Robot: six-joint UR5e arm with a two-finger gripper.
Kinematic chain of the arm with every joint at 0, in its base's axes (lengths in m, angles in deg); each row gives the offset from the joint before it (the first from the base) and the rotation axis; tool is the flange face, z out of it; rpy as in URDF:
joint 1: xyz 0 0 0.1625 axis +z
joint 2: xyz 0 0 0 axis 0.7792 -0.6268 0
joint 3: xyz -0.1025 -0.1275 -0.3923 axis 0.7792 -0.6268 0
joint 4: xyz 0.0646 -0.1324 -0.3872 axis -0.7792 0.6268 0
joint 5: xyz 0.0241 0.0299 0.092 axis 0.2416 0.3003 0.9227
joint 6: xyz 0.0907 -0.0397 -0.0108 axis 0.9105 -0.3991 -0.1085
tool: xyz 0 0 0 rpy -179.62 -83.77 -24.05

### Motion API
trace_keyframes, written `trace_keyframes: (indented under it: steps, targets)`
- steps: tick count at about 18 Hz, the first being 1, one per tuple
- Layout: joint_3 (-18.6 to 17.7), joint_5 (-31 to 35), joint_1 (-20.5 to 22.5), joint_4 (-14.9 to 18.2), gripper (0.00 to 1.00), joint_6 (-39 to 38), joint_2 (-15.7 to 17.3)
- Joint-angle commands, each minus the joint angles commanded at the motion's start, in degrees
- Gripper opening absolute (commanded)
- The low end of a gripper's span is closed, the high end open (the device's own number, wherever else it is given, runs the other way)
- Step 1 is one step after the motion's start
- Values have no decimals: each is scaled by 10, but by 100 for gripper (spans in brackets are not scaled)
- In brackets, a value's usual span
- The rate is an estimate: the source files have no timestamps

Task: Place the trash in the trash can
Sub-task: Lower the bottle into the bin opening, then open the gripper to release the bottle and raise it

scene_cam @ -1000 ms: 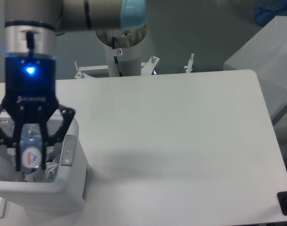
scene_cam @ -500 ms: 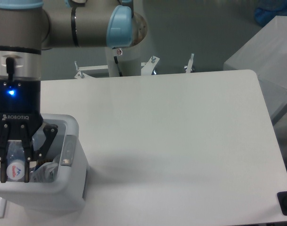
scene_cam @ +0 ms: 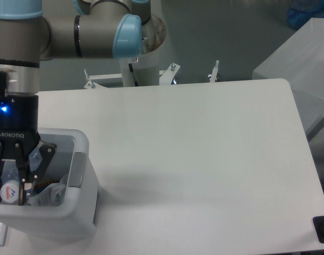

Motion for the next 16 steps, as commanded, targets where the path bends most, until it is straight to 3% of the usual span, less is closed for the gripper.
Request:
trace_keyframes:
  steps: [4,8,16]
  targets:
    - [-4,1,0,0,36,1,3]
    - [-5,2,0,0,48,1,2]
    - [-31,3,1,1,48,1,9]
